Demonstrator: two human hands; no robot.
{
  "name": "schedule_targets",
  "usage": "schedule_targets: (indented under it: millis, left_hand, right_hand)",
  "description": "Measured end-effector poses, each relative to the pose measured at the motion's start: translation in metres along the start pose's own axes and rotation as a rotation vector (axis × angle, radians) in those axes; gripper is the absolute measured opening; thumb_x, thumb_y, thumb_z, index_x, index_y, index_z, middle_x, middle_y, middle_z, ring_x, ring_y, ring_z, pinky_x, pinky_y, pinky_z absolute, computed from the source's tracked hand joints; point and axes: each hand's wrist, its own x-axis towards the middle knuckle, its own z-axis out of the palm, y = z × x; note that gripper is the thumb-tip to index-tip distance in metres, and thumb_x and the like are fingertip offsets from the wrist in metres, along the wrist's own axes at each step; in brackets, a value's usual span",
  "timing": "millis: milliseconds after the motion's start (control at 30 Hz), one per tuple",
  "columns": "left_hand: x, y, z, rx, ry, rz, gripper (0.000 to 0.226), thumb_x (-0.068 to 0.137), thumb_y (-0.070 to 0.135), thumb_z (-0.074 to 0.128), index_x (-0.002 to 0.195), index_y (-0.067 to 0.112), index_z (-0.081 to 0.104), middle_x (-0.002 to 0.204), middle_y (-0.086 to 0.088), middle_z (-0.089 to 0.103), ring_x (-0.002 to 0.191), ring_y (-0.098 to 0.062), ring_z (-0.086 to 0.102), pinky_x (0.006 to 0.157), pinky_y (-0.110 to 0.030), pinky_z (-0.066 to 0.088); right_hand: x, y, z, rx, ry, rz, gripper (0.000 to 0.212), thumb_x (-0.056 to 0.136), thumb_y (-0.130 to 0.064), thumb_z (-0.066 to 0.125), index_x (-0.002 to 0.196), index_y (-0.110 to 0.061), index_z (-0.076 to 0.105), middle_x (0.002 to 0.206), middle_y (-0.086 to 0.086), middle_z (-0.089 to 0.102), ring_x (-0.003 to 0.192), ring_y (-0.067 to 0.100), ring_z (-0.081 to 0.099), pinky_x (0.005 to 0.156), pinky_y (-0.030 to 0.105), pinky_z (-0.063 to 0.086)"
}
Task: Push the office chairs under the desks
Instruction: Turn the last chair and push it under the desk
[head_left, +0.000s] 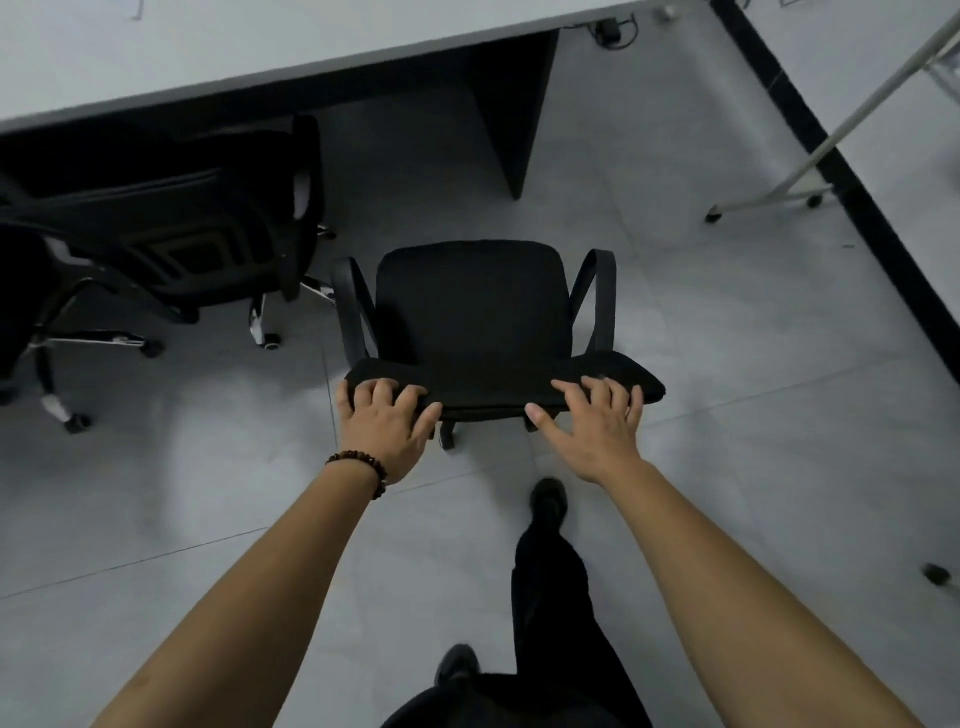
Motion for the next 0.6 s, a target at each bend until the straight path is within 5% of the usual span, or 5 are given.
schedule_targets:
  millis: [400,600]
  left_hand:
    - [0.181,-0.02,-0.07,0.007,-0.047,-0.126,0.064,0.088,0.066,0.007,0.132,0.038,0.044,0.136,-0.002,0.046,0.135,-0.028,0.028,0.116,-0.053,-0.004]
    - [0.244,-0.031,-0.09,-0.02,-0.04,-0.133,0.064,0.09,0.066,0.007,0.131,0.037,0.046,0.132,-0.001,0.047,0.133,-0.028,0.03,0.115,-0.052,-0.006]
  right_hand:
    - [0.199,-0.035,-0.09,-0.137,-0.009,-0.169,0.071,0.09,-0.078,0.015,0.14,-0.037,0.044,0.14,0.006,0.047,0.131,0.029,0.033,0.112,0.052,0.013]
    - [0.266,-0.051,-0.118,-0.11,-0.05,-0.182,0.067,0.088,-0.08,0.021,0.133,-0.037,0.048,0.133,0.005,0.045,0.13,0.028,0.031,0.116,0.053,0.006]
